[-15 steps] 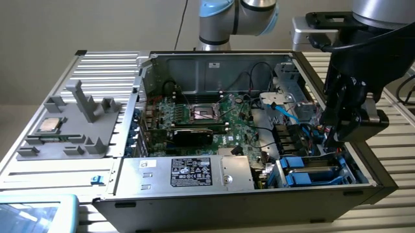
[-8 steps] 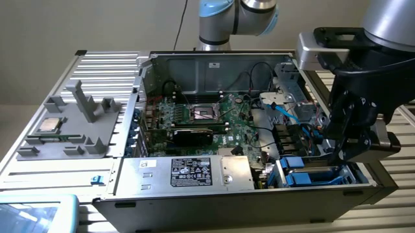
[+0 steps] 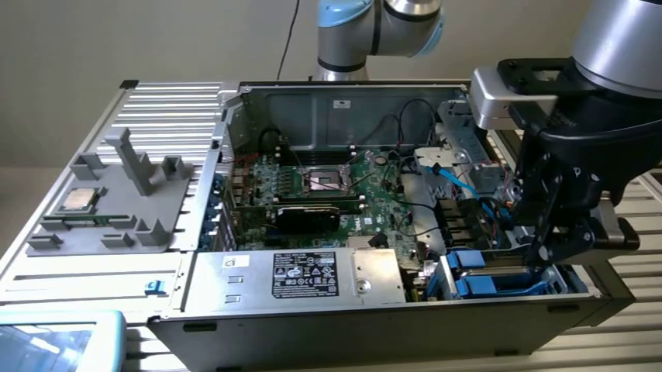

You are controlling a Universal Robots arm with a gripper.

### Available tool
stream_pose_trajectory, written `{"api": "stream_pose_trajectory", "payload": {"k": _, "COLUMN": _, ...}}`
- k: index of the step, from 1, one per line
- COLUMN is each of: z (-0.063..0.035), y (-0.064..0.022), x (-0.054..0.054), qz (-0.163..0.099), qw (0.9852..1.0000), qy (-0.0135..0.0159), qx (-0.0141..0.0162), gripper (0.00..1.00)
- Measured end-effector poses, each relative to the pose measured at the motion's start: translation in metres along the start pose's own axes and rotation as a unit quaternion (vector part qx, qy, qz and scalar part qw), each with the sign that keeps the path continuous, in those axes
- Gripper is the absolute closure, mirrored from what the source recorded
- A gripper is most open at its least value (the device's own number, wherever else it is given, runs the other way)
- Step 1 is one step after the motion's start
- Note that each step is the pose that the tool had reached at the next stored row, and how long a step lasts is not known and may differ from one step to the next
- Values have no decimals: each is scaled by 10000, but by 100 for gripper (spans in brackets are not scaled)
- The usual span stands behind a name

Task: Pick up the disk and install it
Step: 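Insert the first disk wire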

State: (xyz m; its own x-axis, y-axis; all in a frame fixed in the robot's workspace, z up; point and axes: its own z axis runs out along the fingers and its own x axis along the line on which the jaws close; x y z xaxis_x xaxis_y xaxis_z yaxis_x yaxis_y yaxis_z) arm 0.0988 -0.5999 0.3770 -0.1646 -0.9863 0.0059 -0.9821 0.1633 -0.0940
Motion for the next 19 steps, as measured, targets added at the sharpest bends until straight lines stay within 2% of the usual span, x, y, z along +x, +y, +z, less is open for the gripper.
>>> {"api": "stream_pose_trajectory", "payload": {"k": 7, "z": 26, "y": -13, "x": -2, "qz": -354, "qw": 9994, "qy": -48, "qx": 0, "gripper": 49}}
{"api": "stream_pose_trajectory", "payload": {"k": 11, "z": 51, "y": -74, "x": -13, "qz": -478, "qw": 9988, "qy": -64, "qx": -3, "gripper": 49}}
{"api": "stream_pose_trajectory", "payload": {"k": 15, "z": 80, "y": -135, "x": -25, "qz": -587, "qw": 9982, "qy": -94, "qx": -15, "gripper": 49}}
{"api": "stream_pose_trajectory", "payload": {"k": 19, "z": 114, "y": -139, "x": -25, "qz": -867, "qw": 9961, "qy": -127, "qx": -38, "gripper": 49}}
